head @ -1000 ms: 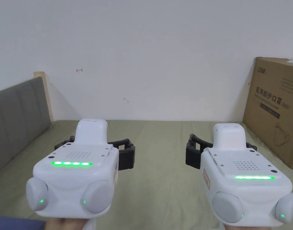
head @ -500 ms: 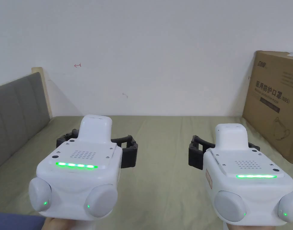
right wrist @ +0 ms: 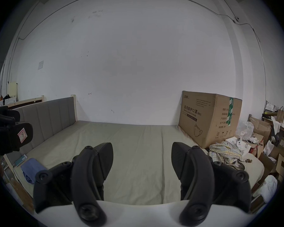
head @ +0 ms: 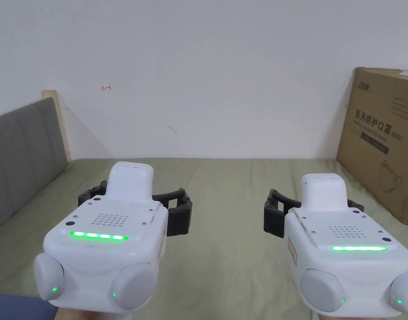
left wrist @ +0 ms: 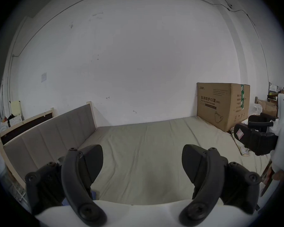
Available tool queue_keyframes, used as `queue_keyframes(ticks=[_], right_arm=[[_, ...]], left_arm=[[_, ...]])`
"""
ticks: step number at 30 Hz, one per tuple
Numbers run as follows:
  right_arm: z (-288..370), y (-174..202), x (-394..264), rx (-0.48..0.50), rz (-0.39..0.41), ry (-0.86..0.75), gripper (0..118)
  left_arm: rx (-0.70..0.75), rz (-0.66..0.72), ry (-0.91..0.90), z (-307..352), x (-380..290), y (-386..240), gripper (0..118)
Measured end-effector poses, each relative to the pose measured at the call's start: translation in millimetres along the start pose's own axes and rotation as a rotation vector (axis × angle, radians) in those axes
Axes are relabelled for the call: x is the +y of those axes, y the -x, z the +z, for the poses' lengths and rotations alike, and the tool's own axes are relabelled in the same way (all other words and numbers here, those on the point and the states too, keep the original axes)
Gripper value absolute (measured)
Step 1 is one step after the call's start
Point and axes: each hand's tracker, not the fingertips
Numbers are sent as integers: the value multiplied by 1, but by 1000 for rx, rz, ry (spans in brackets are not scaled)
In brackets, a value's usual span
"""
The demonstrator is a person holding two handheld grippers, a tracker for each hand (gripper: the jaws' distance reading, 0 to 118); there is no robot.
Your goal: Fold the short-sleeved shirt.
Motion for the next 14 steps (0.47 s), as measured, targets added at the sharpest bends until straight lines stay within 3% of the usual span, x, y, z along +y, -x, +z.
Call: queue_keyframes(ticks=[14], right_arm=[[-1,1,-1,0,-5,7,80]], left_arm=[[60,-27,-16,8,-6,0,102]])
